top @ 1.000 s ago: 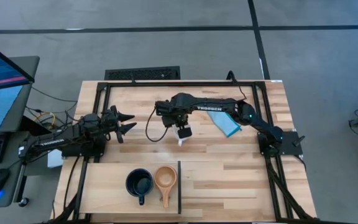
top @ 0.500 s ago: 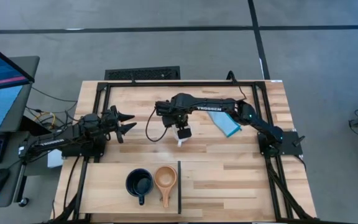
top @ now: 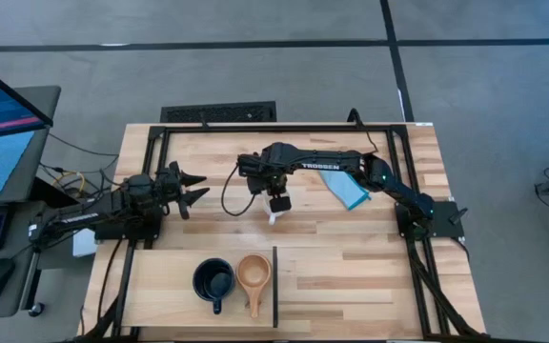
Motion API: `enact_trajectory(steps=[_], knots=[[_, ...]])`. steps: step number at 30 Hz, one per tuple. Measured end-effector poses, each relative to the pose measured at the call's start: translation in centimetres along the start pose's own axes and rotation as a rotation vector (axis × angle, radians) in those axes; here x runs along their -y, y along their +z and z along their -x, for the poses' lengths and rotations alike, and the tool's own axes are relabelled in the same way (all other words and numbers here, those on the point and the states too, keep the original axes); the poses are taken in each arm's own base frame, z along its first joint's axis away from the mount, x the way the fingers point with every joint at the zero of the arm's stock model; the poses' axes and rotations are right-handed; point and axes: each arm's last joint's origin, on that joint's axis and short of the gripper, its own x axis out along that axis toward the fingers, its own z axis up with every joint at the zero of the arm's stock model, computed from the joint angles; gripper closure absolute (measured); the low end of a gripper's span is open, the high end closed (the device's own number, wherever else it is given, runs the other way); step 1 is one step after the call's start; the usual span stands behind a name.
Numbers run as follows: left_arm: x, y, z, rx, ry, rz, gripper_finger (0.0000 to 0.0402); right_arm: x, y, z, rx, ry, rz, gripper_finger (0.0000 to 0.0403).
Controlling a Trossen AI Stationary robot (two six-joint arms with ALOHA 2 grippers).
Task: Stack small to large cups/mugs on shelf
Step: Put the white mug on the shelf
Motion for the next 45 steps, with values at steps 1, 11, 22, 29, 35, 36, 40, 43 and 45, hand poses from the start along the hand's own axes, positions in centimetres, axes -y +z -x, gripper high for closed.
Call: enact_trajectory(steps=[1, 11, 22, 29, 35, 36, 40, 43, 45], knots=[[0.0, 0.0, 0.0, 0.0, 0.0, 0.0, 0.0214, -0.02, 0.01, 0.01, 0.004, 0.008, -0.002, 0.0365], [0.0, -0.02, 0.0, -0.001, 0.0, 0.0, 0.0214, 0.09, 0.25, 0.02, 0.034, 0.007, -0.005, 0.0344], [0.0, -0.01, 0.0, 0.0, 0.0, 0.0, 0.0214, 0.12, 0.36, 0.02, 0.044, 0.002, 0.003, 0.0342], [-0.01, -0.01, 0.0, 0.0, 0.0, 0.0, 0.0214, 0.1, 0.38, 0.03, 0.046, 0.002, 0.004, 0.0342], [0.0, -0.01, 0.0, 0.0, 0.0, 0.0, 0.0214, 0.11, 0.38, 0.03, 0.046, 0.002, -0.007, 0.0342], [0.0, -0.02, 0.0, -0.001, 0.0, 0.0, 0.0214, 0.09, 0.36, 0.03, 0.043, 0.004, -0.019, 0.0342], [0.0, -0.01, 0.0, 0.0, 0.0, 0.0, 0.0214, -0.04, 0.06, 0.02, 0.012, 0.017, -0.044, 0.0335], [0.0, -0.01, 0.0, 0.0, 0.0, 0.0, 0.0214, -0.08, -0.04, 0.02, 0.001, 0.021, -0.066, 0.0316], [0.0, -0.01, 0.0, 0.0, 0.0, 0.0, 0.0214, -0.08, -0.05, 0.02, 0.0, 0.021, -0.073, 0.0297]])
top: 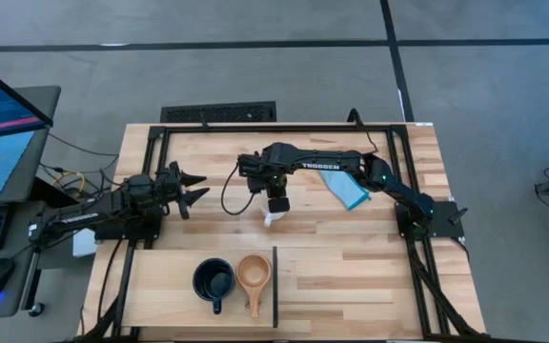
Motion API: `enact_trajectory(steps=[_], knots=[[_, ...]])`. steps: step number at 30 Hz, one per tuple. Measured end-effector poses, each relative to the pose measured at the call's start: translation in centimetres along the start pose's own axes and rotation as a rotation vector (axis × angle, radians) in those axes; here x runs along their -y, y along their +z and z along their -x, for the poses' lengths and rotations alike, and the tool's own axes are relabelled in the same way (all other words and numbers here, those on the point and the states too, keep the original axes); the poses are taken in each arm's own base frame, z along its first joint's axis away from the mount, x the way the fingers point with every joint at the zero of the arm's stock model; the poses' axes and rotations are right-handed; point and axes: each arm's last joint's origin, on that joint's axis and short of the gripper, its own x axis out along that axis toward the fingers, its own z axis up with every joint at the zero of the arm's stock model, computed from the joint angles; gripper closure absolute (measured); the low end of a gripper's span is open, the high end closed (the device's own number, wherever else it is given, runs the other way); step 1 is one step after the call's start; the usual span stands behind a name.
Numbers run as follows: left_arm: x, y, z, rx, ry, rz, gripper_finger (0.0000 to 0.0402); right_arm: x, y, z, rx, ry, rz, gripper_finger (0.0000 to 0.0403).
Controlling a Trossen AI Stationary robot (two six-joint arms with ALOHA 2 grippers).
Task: Stack small to large cups/mugs on shelf
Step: Put the white mug on the shelf
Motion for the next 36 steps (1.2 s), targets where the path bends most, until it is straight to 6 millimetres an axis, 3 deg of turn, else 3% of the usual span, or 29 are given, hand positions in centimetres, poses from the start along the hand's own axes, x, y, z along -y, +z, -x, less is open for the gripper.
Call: enact_trajectory(steps=[8, 13, 19, 27, 36], knots=[[0.0, 0.0, 0.0, 0.0, 0.0, 0.0, 0.0214, 0.0, 0.0, 0.1, 0.002, -0.003, 0.043, 0.0215], [0.0, 0.0, 0.0, 0.0, 0.0, 0.0, 0.0214, 0.0, 0.0, 1.3, 0.009, -0.011, 0.043, 0.0182], [0.0, 0.0, 0.0, -0.001, 0.0, 0.0, 0.0214, 0.1, 0.4, 4.1, 0.107, -0.049, 0.043, 0.017], [0.0, 0.0, 0.0, -0.001, 0.0, 0.0, 0.0214, -0.2, -0.9, 8.5, 0.184, -0.116, 0.046, 0.017], [0.0, 0.0, 0.0, -0.001, 0.001, -0.011, 0.0214, -1.4, -3.0, 15.0, 0.365, -0.169, -0.058, 0.017]])
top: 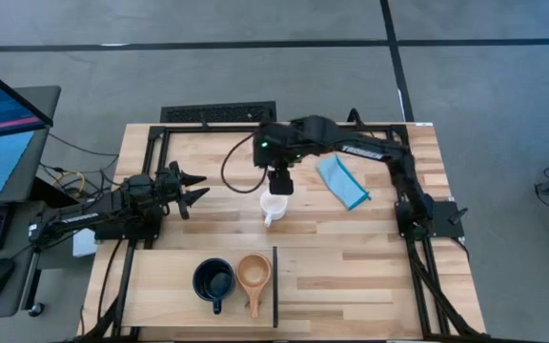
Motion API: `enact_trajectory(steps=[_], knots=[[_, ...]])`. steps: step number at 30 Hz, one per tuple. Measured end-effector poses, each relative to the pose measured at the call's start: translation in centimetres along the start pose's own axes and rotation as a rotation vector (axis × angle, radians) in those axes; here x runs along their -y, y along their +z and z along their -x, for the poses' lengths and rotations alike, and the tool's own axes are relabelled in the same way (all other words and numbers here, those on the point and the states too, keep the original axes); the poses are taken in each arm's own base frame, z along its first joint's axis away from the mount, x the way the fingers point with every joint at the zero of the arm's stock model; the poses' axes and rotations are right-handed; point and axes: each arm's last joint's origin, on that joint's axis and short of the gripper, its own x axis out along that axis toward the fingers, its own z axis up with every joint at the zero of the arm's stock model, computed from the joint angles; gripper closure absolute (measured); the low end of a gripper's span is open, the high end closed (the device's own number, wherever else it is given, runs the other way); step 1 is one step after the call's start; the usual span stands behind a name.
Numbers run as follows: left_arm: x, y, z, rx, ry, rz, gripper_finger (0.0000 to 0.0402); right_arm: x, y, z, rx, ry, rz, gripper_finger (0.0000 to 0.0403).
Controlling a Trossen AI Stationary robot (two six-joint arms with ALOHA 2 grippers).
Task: Stack small to large cups/mugs on shelf
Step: Put the white mug on the shelf
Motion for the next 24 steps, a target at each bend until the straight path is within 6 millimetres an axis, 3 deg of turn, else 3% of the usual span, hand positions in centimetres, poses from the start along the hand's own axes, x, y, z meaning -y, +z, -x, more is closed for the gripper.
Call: enact_trajectory(steps=[7, 13, 24], knots=[[0.0, 0.0, 0.0, 0.001, 0.0, 0.0, 0.0214, 0.3, 0.2, 6.6, 0.253, -0.066, -0.047, 0.017], [0.0, 0.0, 0.0, 0.0, 0.0, 0.0, 0.0214, 1.0, -1.3, 12.2, 0.401, -0.107, -0.144, 0.0171], [0.0, 0.0, 0.0, 0.001, 0.0, 0.001, 0.0214, 0.7, -4.4, 19.1, 0.557, -0.139, -0.2, 0.0171]])
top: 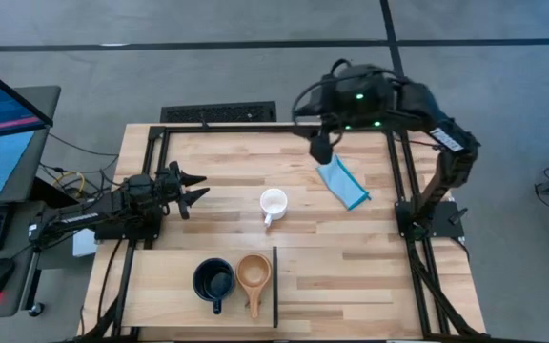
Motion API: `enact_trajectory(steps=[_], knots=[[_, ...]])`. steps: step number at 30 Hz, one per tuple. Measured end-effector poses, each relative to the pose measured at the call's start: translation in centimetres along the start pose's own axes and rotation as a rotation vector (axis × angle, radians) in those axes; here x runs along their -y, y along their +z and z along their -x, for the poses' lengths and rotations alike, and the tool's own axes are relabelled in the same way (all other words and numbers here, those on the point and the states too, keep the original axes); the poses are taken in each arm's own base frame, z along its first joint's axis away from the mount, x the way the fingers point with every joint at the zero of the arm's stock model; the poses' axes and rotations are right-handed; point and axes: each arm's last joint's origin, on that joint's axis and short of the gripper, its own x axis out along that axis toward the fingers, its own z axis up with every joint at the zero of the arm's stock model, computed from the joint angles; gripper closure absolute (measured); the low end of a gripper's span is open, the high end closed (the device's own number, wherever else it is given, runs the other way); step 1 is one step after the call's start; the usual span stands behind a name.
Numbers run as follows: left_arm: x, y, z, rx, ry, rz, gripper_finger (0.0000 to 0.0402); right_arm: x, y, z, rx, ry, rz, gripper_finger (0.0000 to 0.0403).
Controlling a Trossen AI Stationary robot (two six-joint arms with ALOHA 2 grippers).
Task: Stack small to large cups/mugs on shelf
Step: Put the white mug on the shelf
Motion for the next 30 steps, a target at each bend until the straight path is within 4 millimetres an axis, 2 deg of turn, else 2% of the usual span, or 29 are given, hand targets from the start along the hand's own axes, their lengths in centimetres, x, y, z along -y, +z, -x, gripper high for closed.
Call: enact_trajectory(steps=[9, 13, 16, 18, 22, 30], knots=[[0.0, 0.0, 0.0, 0.0, 0.0, 0.001, 0.0214, 0.3, 0.1, 5.5, 0.126, -0.018, -0.005, 0.0171], [0.0, 0.0, 0.0, 0.0, 0.0, 0.001, 0.0214, 0.5, -0.9, 8.0, 0.15, -0.097, -0.024, 0.0171], [0.0, 0.0, 0.0, 0.0, 0.0, 0.001, 0.0214, 0.5, -2.3, 9.1, 0.156, -0.134, -0.054, 0.0171], [0.0, 0.0, 0.0, 0.0, 0.0, 0.002, 0.0214, 0.4, -3.4, 9.1, 0.173, -0.134, -0.069, 0.0171], [0.0, 0.0, 0.0, 0.0, 0.0, 0.002, 0.0214, -0.3, -6.4, 7.8, 0.23, -0.129, -0.073, 0.0171], [0.0, 0.0, 0.0, 0.001, 0.004, 0.003, 0.0214, -1.4, -14.1, 5.4, 0.399, -0.131, -0.139, 0.0171]])
